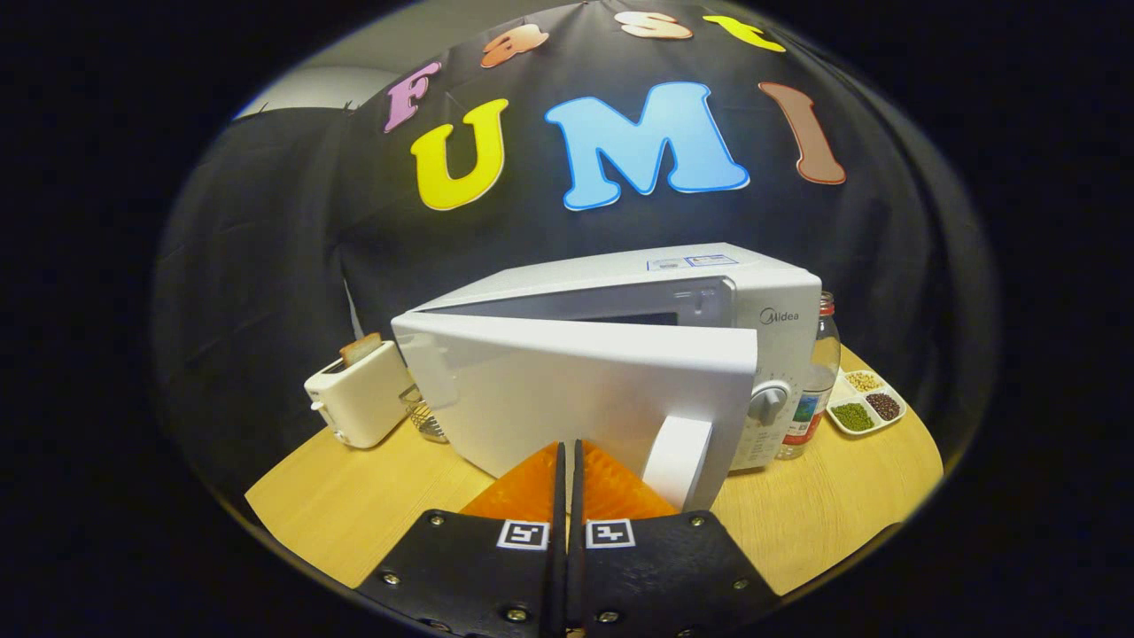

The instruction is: Open the microwave, put the food inside, and close the microwave door.

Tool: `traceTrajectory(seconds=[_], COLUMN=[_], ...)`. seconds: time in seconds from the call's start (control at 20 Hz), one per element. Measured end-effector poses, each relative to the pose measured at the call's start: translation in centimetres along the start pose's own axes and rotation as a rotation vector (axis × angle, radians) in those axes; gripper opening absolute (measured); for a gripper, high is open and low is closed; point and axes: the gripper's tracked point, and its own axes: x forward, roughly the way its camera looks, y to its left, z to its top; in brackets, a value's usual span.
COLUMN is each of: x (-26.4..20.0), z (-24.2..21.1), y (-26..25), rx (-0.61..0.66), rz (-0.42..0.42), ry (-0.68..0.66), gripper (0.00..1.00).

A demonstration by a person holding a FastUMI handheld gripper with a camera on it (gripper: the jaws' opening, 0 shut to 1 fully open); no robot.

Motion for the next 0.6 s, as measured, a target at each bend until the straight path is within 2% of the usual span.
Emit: traceTrajectory(seconds=[0.45,0.6], x=[5.1,5.7], z=[3.2,3.4], y=[-3.4,-3.6], rx=[0.073,0.057], rz=[-0.115,-0.138], ry=[-0.024,-0.029], gripper=[0.01,0.01])
